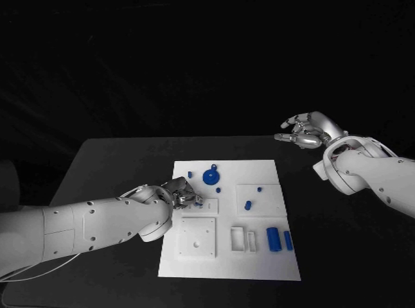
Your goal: Assemble the parts on the task board
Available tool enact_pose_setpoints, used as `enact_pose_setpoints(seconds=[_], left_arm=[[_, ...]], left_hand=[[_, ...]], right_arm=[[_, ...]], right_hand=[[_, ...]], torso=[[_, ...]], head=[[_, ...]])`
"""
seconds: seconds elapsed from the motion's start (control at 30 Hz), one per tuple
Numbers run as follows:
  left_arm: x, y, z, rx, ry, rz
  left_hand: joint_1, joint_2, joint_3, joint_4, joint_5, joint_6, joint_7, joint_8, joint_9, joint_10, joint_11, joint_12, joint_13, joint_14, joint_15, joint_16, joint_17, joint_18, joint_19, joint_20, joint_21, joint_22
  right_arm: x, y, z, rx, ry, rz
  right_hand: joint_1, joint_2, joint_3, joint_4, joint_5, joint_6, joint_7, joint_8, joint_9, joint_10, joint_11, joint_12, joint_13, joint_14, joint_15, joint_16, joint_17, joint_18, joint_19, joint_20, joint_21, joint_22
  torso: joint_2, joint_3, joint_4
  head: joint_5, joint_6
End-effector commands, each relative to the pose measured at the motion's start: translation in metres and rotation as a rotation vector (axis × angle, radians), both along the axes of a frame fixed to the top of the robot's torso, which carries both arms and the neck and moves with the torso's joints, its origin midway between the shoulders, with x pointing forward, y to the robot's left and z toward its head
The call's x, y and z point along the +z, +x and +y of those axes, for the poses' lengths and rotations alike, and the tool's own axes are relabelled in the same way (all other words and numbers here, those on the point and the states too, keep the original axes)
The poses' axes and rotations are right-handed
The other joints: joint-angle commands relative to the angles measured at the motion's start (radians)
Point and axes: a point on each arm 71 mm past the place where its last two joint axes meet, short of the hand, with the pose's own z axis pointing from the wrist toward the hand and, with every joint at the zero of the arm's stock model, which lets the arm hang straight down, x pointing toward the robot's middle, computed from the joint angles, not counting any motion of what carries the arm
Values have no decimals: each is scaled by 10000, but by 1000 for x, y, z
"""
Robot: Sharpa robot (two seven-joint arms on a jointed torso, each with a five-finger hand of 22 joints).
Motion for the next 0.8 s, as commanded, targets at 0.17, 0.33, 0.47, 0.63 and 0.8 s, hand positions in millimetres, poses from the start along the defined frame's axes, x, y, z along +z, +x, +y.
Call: enact_pose_setpoints(seconds=[0.17,0.33,0.47,0.63,0.8], left_arm=[[-1,-1,-4,-168,76,-41],[-2,-1,-4,-254,130,83],[-3,-2,-4,-307,170,176],[-4,-2,-5,-434,292,264],[-4,-3,-5,-526,404,367]], left_hand=[[169,133,51,-35,32,2120,-924,60,757,-232,-280,-20,-15,859,-811,18,-17,578,-51,-862,44,75],[180,116,54,-45,29,2117,-924,65,749,-231,-280,-20,-16,860,-810,17,-19,580,-52,-863,46,74],[192,94,57,-53,26,2116,-924,71,740,-230,-279,-20,-16,860,-810,16,-22,581,-54,-863,47,72],[222,59,66,-67,25,2114,-924,81,724,-228,-279,-20,-16,863,-809,15,-26,583,-57,-862,49,70],[236,39,69,-71,22,2112,-924,86,716,-228,-278,-20,-17,864,-809,15,-28,584,-58,-862,50,68]], right_arm=[[0,0,2,142,-49,39],[0,0,1,133,-42,44],[0,0,1,131,-41,47],[0,0,2,141,-41,54],[0,0,1,134,-44,58]], right_hand=[[-33,71,-79,0,44,10,86,65,5,-72,-25,39,-22,48,-32,-46,11,744,-13,50,-44,11],[-38,72,-82,4,47,10,86,66,5,-74,-24,44,-29,49,-31,-48,13,744,-12,51,-48,12],[-41,74,-84,7,50,11,86,66,4,-75,-24,47,-34,49,-31,-50,15,744,-11,51,-50,13],[-44,75,-87,11,53,10,86,67,4,-77,-25,51,-40,50,-32,-51,17,744,-10,51,-52,15],[-44,75,-88,12,54,10,86,67,3,-78,-25,53,-43,51,-32,-52,18,744,-10,51,-53,15]], torso=[[0,-14,10],[4,-18,18],[-1,-17,17],[2,-14,9],[5,-10,4]], head=[[-21,-41],[-25,-47],[-24,-69],[-17,-78],[-21,-83]])
